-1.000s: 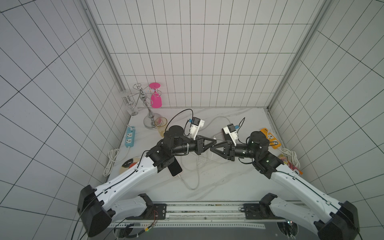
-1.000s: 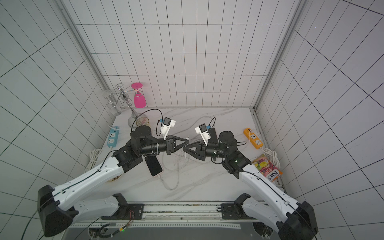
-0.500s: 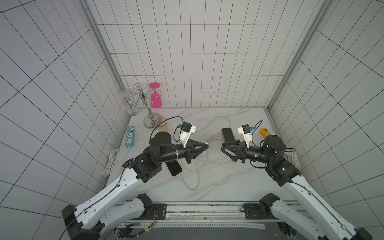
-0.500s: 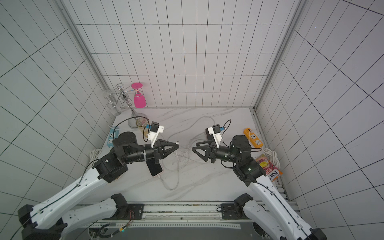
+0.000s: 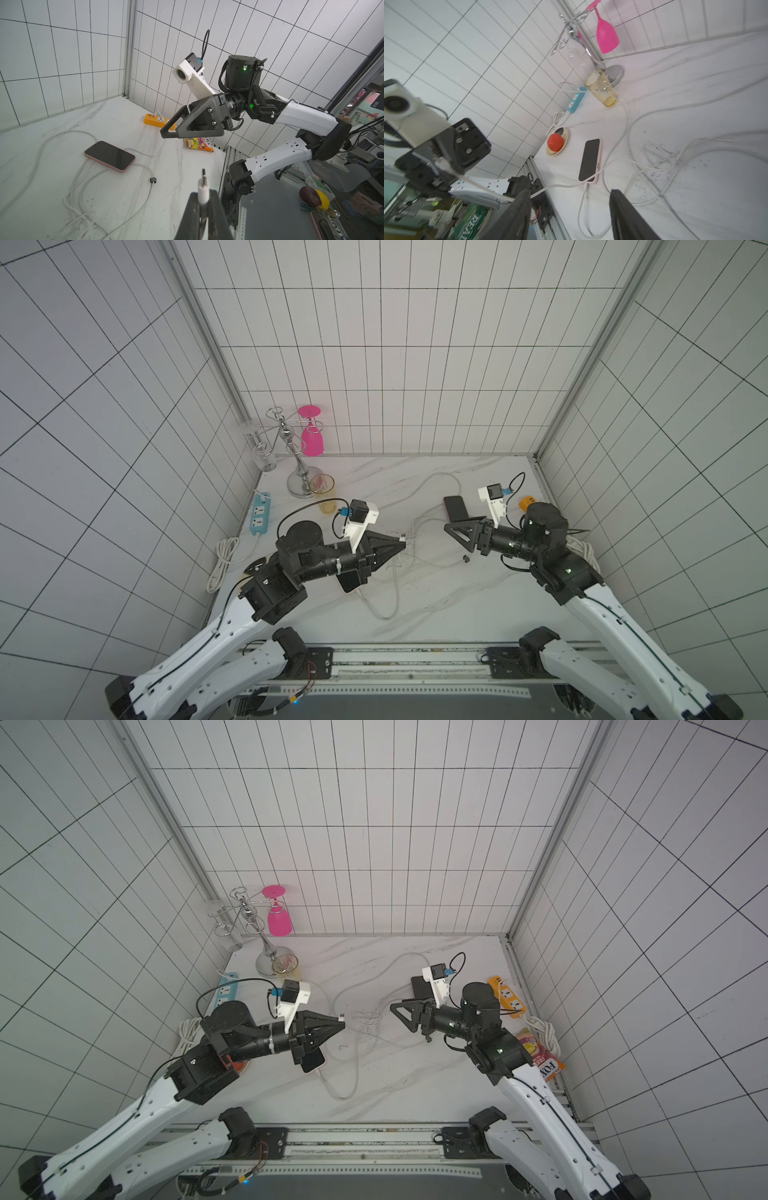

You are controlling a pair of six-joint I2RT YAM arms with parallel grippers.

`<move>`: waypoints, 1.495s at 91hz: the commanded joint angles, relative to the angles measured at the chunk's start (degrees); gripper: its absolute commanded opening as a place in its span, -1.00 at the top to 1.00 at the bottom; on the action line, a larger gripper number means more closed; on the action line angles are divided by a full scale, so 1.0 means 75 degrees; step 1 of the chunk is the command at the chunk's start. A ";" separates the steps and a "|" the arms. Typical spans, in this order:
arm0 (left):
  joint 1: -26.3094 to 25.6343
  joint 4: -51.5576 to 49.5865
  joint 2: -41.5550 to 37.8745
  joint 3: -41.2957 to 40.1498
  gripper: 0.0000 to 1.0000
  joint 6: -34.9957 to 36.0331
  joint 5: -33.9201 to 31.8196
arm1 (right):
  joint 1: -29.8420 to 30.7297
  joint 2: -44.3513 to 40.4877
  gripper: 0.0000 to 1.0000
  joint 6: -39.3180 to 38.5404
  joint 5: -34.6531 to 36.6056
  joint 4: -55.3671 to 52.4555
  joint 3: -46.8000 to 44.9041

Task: Plug the charging cable into the phone
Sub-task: Pick up the phone at the center of the board.

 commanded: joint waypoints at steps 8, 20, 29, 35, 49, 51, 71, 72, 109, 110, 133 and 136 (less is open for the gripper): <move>-0.0022 -0.0251 -0.0045 -0.0167 1.00 -0.0333 -0.0155 | -0.0726 0.0965 -0.28 -0.0197 0.2243 -0.1950 0.0604; -0.0021 -0.0155 0.0056 -0.0512 1.00 -0.0895 -0.0200 | -0.0925 0.2064 -0.35 -0.0506 0.3088 -0.2679 0.1131; -0.0020 0.0037 0.0200 -0.0795 1.00 -0.1277 -0.0144 | -0.0948 0.2994 -0.38 -0.0757 0.3477 -0.2847 0.1486; -0.0016 0.0211 0.0304 -0.0981 1.00 -0.1540 -0.0086 | -0.0981 0.3628 -0.42 -0.0868 0.3745 -0.3045 0.1818; -0.0021 0.0303 0.0481 -0.1216 1.00 -0.1871 -0.0023 | -0.1048 0.5096 -0.54 -0.1102 0.4231 -0.3265 0.2659; -0.0026 0.0306 0.0482 -0.1256 1.00 -0.1896 -0.0028 | -0.1045 0.5305 -0.56 -0.1144 0.4260 -0.3313 0.2816; -0.0021 0.0171 0.0250 -0.1403 1.00 -0.1958 -0.0076 | -0.1079 0.7375 -0.64 -0.1672 0.4534 -0.3999 0.4566; -0.0024 0.0151 0.0241 -0.1403 1.00 -0.1958 -0.0082 | -0.1073 0.7441 -0.67 -0.1694 0.4540 -0.4016 0.4638; -0.0022 -0.0099 0.0108 -0.1421 1.00 -0.1903 -0.0087 | -0.1234 0.9450 -0.85 -0.2334 0.4469 -0.4718 0.6453; -0.0019 -0.0107 0.0112 -0.1423 1.00 -0.1896 -0.0088 | -0.1233 0.9480 -0.85 -0.2342 0.4472 -0.4720 0.6483; -0.0017 -0.0081 -0.0041 -0.1380 1.00 -0.2036 -0.0065 | -0.1265 1.0178 -0.84 -0.2583 0.4315 -0.4972 0.7214; -0.0018 -0.0115 -0.0049 -0.1365 1.00 -0.2011 -0.0071 | -0.1265 1.0246 -0.83 -0.2619 0.4257 -0.5039 0.7300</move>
